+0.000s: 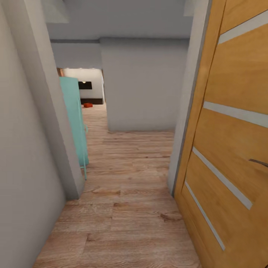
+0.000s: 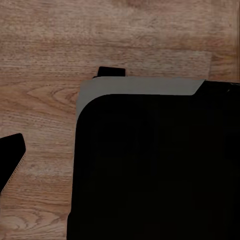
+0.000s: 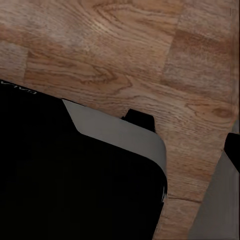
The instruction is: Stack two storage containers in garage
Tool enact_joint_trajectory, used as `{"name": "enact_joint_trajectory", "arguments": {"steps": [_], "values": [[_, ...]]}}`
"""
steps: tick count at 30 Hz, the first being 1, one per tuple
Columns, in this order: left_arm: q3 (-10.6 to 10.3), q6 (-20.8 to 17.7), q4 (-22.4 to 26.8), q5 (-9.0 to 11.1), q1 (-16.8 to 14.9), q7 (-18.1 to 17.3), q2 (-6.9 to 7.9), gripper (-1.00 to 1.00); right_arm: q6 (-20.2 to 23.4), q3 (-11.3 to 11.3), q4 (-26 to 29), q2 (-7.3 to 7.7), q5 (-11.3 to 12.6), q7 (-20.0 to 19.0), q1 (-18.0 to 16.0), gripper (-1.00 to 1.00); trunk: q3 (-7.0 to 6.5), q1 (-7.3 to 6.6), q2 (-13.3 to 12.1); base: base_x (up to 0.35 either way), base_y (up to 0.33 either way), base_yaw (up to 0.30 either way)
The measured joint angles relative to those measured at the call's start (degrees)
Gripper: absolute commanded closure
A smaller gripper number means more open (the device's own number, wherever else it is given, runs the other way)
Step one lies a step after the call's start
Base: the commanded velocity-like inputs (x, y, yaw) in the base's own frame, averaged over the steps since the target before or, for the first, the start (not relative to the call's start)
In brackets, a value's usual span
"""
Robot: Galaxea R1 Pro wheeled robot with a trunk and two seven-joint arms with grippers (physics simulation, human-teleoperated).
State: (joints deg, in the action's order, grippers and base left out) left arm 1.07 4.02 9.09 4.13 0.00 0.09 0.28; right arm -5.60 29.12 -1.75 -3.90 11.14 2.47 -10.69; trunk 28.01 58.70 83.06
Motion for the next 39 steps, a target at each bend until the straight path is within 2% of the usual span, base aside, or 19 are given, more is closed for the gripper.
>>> {"name": "enact_joint_trajectory", "arguments": {"steps": [4,9,39], "values": [[0.0,0.0,-0.12,0.01,0.0,0.0,-0.02,-1.0,-1.2,0.0,0.0,1.21,0.47,0.0,1.34,-1.0,0.0,0.0,0.0,0.322,0.0,0.001],[0.0,0.0,-0.15,0.0,0.0,0.0,-0.01,-1.0,-1.62,0.01,0.0,1.62,0.62,0.0,2.23,-1.0,0.0,0.0,0.0,0.322,0.0,0.0],[0.0,-0.33,-0.15,0.01,0.0,-0.02,-0.01,-1.0,-1.51,0.02,0.0,1.55,0.61,0.0,2.32,-1.0,0.0,0.0,0.0,0.322,0.0,0.0]]}}
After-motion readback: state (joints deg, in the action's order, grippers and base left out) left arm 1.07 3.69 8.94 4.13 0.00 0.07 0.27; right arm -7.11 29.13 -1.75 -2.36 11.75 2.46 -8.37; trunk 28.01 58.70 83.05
